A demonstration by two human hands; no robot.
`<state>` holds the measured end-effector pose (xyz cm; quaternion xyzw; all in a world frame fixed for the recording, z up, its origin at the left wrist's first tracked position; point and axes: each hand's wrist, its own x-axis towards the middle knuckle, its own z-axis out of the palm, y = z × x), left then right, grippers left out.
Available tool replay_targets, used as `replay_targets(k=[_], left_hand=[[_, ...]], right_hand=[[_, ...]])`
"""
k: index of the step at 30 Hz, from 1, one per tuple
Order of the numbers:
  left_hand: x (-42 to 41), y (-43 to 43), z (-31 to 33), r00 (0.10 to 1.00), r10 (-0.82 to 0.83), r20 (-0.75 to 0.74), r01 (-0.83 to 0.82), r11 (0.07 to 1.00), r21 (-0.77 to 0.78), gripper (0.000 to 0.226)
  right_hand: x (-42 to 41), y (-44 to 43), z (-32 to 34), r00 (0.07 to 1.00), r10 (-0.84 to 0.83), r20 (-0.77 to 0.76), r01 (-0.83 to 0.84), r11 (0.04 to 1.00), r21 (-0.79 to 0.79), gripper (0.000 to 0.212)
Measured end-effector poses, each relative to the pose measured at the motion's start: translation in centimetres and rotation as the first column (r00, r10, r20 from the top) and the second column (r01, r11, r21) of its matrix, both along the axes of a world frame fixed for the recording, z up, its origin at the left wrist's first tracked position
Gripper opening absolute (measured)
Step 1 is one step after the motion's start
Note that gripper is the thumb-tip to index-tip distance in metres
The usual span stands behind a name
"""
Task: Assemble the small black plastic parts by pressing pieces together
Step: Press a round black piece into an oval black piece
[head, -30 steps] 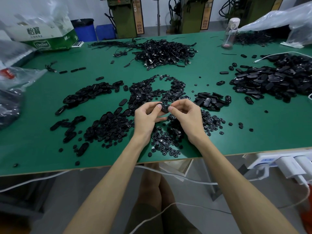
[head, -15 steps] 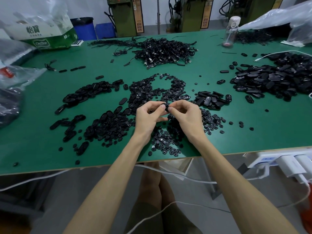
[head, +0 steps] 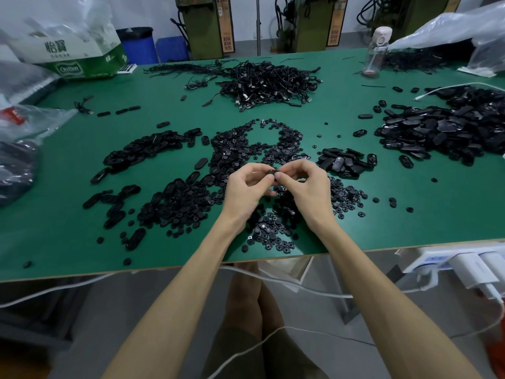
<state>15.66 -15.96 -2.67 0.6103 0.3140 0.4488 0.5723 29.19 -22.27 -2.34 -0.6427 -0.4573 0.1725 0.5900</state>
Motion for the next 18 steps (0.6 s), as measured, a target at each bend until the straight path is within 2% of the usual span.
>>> replay_targets(k=[3, 8, 18], left_hand=[[-0.09, 0.04, 0.01, 0.999, -0.005, 0.035, 0.006, 1.0, -0.015, 0.017], [-0.24, 0.12, -0.02, 0.998, -0.058, 0.008, 0.058, 0.998, 0.014, 0.021], [-0.16, 0.09, -0.23, 1.0, 0.009, -0.014, -0.008, 1.0, 0.027, 0.019]], right_hand=[[0.19, 0.11, -0.13, 0.999, 0.005, -0.043, -0.005, 1.0, 0.0, 0.023], [0.2, 0.24, -0.36, 0.996, 0.044, -0.073, -0.044, 0.999, -0.006, 0.015], [0.2, 0.21, -0.43, 0.988, 0.083, -0.129, -0.082, 0.997, 0.011, 0.009]])
